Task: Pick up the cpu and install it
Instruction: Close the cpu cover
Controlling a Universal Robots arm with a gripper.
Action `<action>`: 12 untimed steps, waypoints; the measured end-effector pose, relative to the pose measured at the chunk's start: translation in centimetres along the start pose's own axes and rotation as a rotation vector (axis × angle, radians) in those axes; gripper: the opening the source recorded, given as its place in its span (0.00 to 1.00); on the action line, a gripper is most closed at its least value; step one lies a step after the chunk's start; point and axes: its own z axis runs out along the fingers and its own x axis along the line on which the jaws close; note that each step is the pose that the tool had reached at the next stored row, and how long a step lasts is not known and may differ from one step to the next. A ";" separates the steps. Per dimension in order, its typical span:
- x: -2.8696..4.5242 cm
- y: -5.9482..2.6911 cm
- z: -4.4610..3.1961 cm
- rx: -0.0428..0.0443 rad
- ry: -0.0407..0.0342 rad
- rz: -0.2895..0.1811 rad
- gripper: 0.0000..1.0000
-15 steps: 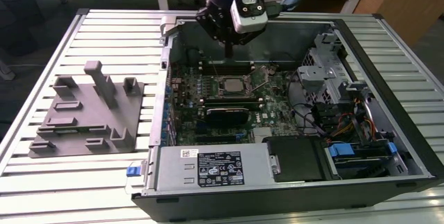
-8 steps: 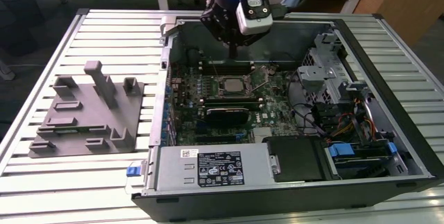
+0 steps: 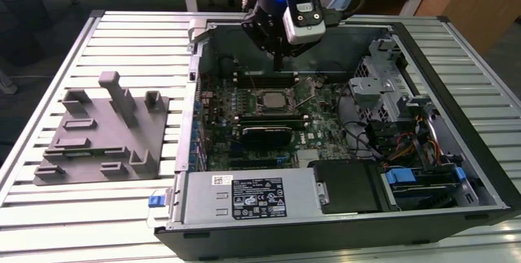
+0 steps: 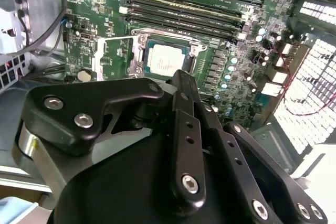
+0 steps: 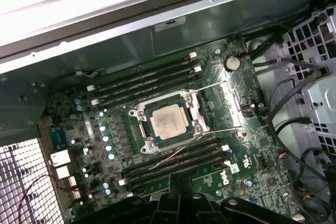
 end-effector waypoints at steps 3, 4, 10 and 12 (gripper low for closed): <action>0.00 -0.01 0.29 0.0012 -0.0019 0.041 0.11; 0.00 -0.02 0.40 0.0019 -0.0026 0.056 0.11; -0.31 0.10 1.08 0.0037 -0.0052 0.116 0.11; -0.66 0.24 1.27 0.0038 -0.0053 0.116 0.11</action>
